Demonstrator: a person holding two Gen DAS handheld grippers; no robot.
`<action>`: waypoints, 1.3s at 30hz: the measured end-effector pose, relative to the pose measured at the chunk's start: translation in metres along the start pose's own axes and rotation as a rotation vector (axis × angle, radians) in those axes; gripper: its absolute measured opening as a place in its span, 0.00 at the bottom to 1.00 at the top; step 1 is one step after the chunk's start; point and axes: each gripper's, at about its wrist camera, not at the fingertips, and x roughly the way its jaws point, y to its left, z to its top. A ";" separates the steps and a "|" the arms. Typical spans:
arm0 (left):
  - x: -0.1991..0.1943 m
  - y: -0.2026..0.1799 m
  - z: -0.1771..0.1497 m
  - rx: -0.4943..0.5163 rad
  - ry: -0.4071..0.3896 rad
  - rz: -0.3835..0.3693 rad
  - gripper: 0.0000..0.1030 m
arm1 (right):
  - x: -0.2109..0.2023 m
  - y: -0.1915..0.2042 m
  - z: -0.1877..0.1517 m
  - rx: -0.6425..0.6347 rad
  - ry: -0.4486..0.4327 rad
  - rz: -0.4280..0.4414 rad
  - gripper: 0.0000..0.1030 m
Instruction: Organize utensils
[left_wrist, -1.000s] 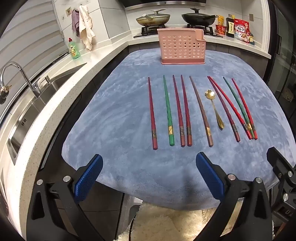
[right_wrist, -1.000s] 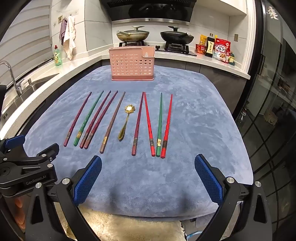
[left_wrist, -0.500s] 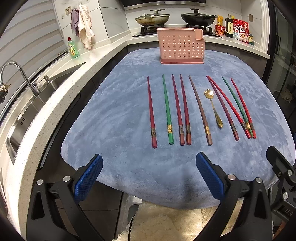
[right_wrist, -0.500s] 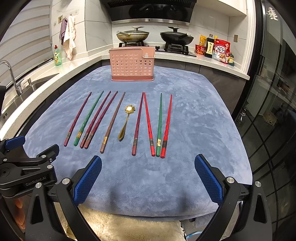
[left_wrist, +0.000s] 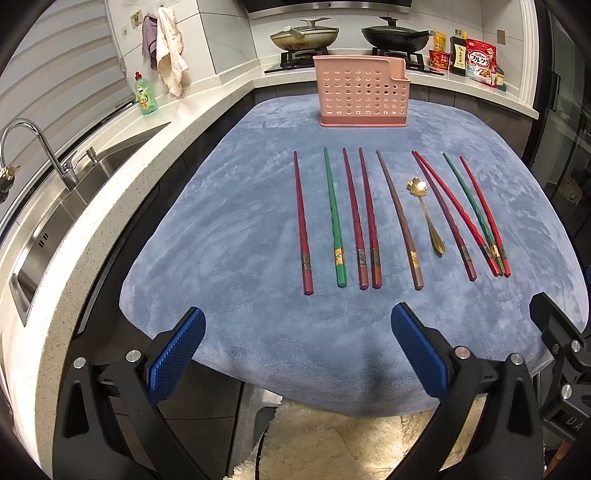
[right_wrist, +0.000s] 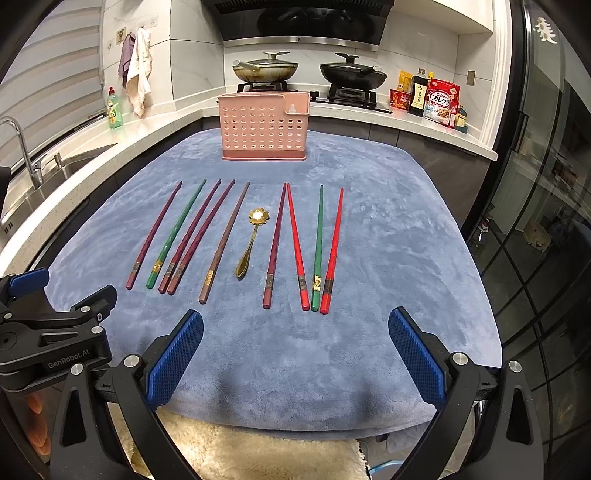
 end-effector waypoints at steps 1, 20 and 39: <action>0.000 0.000 0.000 0.001 0.000 0.000 0.93 | 0.000 0.000 0.000 0.000 0.000 -0.001 0.94; 0.002 0.001 0.002 0.001 0.003 -0.017 0.93 | -0.001 -0.002 -0.005 0.001 0.002 -0.006 0.94; 0.002 0.001 0.001 0.001 0.004 -0.018 0.93 | -0.001 -0.001 -0.005 -0.002 0.005 -0.009 0.94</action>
